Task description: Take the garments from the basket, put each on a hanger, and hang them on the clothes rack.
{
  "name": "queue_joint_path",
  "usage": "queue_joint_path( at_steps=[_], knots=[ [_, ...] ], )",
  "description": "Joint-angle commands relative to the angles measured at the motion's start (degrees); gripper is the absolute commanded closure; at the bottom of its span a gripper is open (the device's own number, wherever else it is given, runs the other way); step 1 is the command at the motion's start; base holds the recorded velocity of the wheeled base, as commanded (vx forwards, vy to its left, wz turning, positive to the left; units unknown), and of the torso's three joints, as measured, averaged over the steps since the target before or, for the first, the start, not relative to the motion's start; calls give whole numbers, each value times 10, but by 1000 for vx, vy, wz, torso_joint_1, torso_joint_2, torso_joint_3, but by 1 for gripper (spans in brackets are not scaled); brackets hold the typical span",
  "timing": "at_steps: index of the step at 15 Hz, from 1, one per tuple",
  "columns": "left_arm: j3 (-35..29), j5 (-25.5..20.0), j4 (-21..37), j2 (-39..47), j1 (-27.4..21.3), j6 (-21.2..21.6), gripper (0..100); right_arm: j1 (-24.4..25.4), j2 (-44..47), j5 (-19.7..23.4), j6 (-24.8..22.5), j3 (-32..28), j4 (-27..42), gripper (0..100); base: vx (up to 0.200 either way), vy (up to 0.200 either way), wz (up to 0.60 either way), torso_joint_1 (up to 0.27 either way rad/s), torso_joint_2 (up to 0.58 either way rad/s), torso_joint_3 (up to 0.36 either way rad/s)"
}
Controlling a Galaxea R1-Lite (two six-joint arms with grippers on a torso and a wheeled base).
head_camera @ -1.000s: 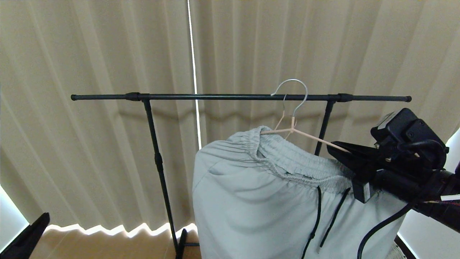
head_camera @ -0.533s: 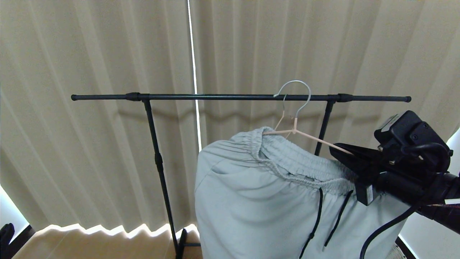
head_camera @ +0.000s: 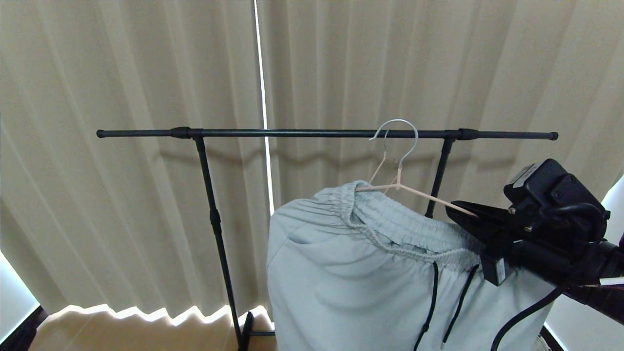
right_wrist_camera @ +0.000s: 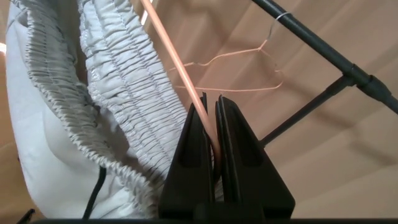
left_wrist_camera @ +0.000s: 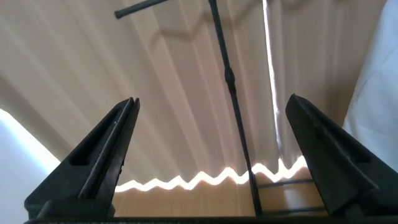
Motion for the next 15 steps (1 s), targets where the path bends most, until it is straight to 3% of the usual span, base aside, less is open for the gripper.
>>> queue_joint_path(
  at_steps=[1, 15],
  knots=[
    [1, 0, 1, 7, -1, 0, 0, 0, 8, -1, 0, -1, 0, 100, 200, 0, 0, -2, -7, 7],
    [15, -15, 1, 9, -1, 0, 0, 0, 44, -24, 1, 1, 1, 100, 200, 0, 0, 4, 1, 2]
  ],
)
